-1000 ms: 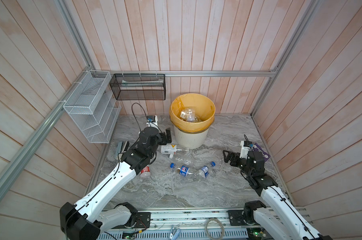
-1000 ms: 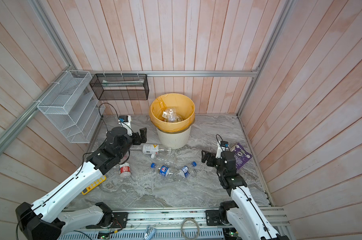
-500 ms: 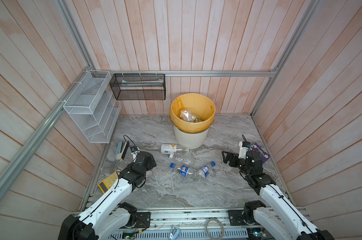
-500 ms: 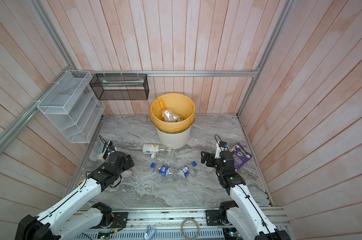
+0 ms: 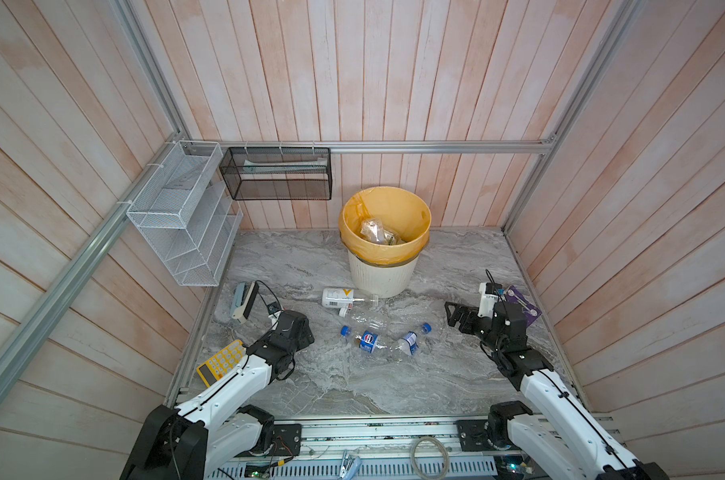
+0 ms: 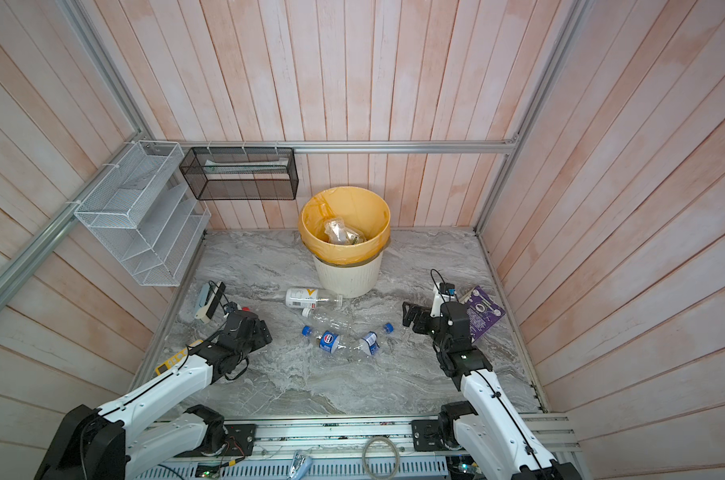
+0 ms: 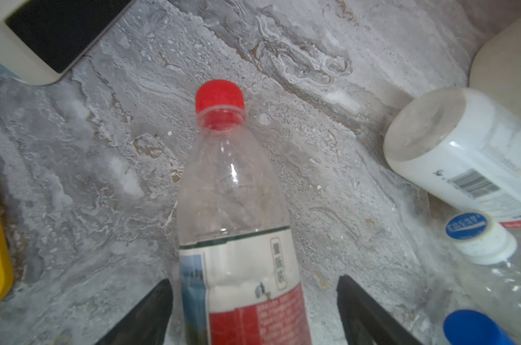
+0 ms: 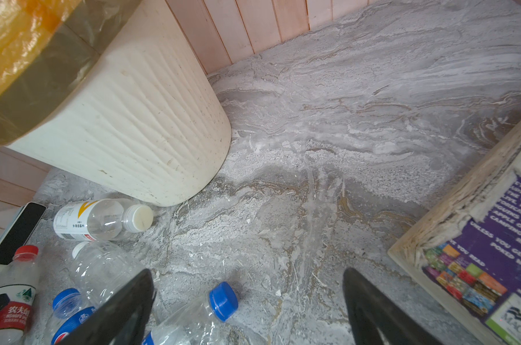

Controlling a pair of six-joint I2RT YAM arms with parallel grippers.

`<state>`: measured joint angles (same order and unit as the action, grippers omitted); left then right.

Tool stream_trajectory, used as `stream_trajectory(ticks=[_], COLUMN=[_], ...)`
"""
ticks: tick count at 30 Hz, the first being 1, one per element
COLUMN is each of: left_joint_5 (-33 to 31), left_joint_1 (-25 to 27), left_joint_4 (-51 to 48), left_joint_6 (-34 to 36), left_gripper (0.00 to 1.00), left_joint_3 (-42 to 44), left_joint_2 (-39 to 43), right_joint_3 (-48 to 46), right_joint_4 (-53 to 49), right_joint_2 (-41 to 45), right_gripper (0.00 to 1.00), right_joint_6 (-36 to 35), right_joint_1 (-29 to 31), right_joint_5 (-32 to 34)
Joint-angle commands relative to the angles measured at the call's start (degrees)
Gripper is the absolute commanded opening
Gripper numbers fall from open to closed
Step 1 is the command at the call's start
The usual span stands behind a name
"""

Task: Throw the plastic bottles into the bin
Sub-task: 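Lower the left gripper onto the red-capped Nongfu bottle and grasp it, then lift the red-capped bottle over the bin and open the left gripper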

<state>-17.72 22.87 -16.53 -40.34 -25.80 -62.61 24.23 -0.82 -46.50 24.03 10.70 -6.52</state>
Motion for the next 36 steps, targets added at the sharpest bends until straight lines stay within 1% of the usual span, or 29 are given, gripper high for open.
stream_trajectory(ticks=[1, 3, 6, 8, 9, 11, 15, 18, 22, 25, 27, 28, 30, 33, 36], left_joint_5=[2.6, 4.4, 7.5, 8.5, 8.8, 9.5, 10.1, 10.1, 10.7, 15.6, 17.0, 17.1, 17.5, 17.9, 18.9], left_joint_1=[-0.5, -0.7, -0.8, -0.8, -0.8, -0.8, -0.8, -0.8, -0.5, 0.9, 2.4, 3.1, 5.0, 7.8, 8.9], left_joint_4=[2.5, 3.4, 4.0, 4.6, 5.1, 6.2, 6.3, 6.2, 7.3, 12.6, 14.2, 13.9, 13.5, 15.2, 17.1], left_joint_6=[0.9, 1.5, 2.7, 3.2, 3.4, 3.5, 4.0, 4.0, 5.6, 9.7, 11.9, 13.0, 15.7, 19.9, 22.8], left_gripper=[0.87, 0.87, 0.84, 0.77, 0.7, 0.62, 0.55, 0.51, 0.46, 0.43, 0.43, 0.43, 0.43, 0.44, 0.45], left_joint_3=[0.8, 0.7, -0.4, -1.0, -1.0, -0.8, -0.8, -0.1, 1.2, 2.5, 1.6, 0.3, -3.7, -11.3, -22.0], left_joint_2=[-1.6, -3.0, -5.7, -7.1, -7.5, -7.6, -4.9, 1.9, 18.0, 30.9, 34.8, 35.0, 32.0, 22.8, 10.2], right_joint_3=[-0.7, -0.7, -0.6, -0.6, -0.6, -0.7, -0.6, -0.6, -0.6, -0.5, -0.5, -0.5, -0.5, 0.1, 0.8], right_joint_4=[1.0, 0.8, 0.7, 0.6, 0.5, 0.2, -0.2, -0.2, -0.1, 0.1, 0.2, 0.4, 0.8, 1.0, 0.8], right_joint_2=[0.3, 0.5, 1.0, 1.1, 1.2, 1.4, 1.8, 1.9, 1.9, 2.1, 2.1, 2.0, 1.9, 1.6, 1.4], right_gripper=[0.99, 0.99, 0.99, 0.99, 0.99, 0.99, 0.99, 0.99, 0.99, 0.99, 0.99, 0.99, 0.98, 0.98, 0.97], right_joint_6=[0.3, 0.2, 0.2, 0.2, 0.1, 0.1, -0.1, -0.1, 0.3, 0.6, 1.0, 1.3, 1.5, 1.6, 1.5], right_joint_1=[0.2, 0.2, 0.2, 0.2, 0.2, 0.2, 0.2, 0.2, 0.2, 0.2, 0.2, 0.2, 0.2, 0.2, 0.2], right_joint_5=[-0.3, -0.2, 0.0, 0.1, 0.1, 0.3, 0.7, 0.7, 0.8, 0.8, 0.8, 0.7, 0.1, -1.0, -2.1])
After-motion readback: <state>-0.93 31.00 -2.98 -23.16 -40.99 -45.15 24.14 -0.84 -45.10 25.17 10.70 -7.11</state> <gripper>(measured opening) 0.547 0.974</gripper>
